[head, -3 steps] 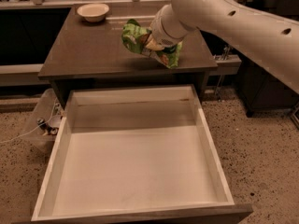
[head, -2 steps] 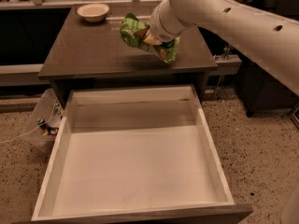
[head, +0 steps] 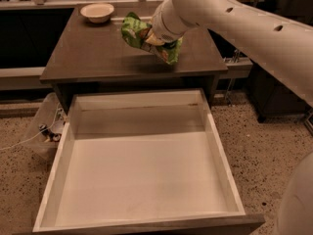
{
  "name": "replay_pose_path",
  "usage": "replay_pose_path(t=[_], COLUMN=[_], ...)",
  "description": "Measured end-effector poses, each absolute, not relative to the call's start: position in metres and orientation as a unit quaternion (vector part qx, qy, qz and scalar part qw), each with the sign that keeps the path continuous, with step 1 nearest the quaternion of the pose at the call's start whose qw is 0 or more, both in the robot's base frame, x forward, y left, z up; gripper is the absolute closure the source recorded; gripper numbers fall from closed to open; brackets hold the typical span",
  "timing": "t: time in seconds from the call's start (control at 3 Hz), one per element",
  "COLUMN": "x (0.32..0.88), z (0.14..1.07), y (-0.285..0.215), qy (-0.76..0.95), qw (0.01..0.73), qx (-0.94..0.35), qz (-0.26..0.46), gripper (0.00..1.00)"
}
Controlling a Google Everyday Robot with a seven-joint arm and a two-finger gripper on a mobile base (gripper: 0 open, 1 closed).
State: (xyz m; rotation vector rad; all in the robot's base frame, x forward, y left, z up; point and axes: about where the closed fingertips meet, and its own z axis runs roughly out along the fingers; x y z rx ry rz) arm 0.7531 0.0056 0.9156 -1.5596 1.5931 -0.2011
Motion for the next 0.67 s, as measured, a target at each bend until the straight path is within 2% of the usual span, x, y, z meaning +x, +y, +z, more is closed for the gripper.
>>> replay_pose_path(t=[0.33,0.67], x=[0.7531,0.7531], z=[0.9156,0.9156], y=[0.0056,0.0056], qy=[0.64,0.64], qw=[0.436,0.436], qx=[-0.627,-0.627], qz=[-0.081,-0.081], gripper=[1.0,0.81])
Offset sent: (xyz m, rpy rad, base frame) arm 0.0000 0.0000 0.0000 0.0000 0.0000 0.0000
